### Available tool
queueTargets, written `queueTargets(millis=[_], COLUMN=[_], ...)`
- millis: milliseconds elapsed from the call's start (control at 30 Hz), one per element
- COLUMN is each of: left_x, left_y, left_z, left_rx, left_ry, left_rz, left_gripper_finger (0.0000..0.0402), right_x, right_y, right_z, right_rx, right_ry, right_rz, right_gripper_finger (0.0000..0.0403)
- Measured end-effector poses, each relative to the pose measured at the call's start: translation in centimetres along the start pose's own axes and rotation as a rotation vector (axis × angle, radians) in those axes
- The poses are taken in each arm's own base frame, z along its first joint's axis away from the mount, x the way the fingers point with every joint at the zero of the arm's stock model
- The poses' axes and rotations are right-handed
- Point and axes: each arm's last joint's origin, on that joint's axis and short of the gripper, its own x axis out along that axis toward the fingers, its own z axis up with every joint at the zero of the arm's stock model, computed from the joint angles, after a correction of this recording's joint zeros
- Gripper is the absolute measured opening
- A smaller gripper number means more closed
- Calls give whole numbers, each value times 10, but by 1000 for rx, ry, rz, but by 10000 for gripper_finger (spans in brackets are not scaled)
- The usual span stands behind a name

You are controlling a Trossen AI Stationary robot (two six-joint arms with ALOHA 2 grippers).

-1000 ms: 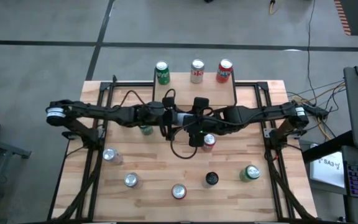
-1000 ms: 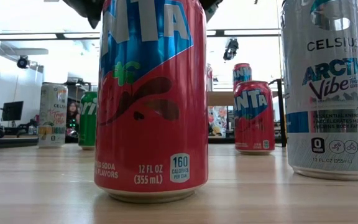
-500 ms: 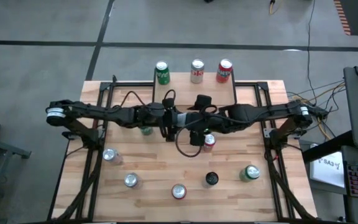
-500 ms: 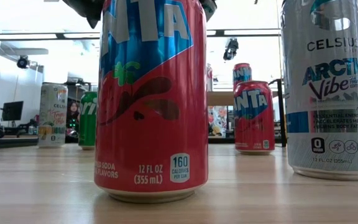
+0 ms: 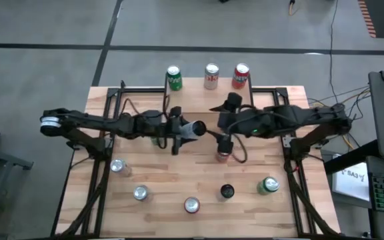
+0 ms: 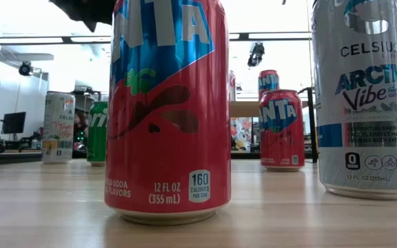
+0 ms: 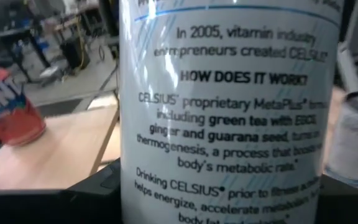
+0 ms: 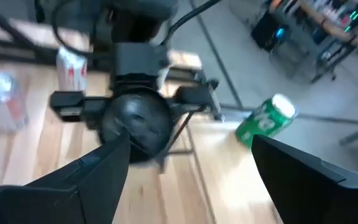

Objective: Place canned beverage on shelf
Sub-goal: Put the top white blue soda can on the shelf

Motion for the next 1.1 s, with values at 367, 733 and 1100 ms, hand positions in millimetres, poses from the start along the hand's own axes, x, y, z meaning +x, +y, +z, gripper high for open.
queueTargets(millis=[367, 733, 1100], left_x=[-45, -35, -1], left_y=[-17, -19, -19], left_z=[7, 2, 3], left_rx=[15, -5, -16], left_ry=[-365, -375, -337], left_rz=[-86, -86, -96], left_gripper_finger=[222, 222, 222], right_x=[-3, 37, 67], right_y=[8, 40, 54], right_z=[-34, -69, -61], right_rx=[-5, 15, -7], right_ry=[-309, -665, -642], right_rz=[-39, 50, 30], right_gripper_finger=[325, 325, 325])
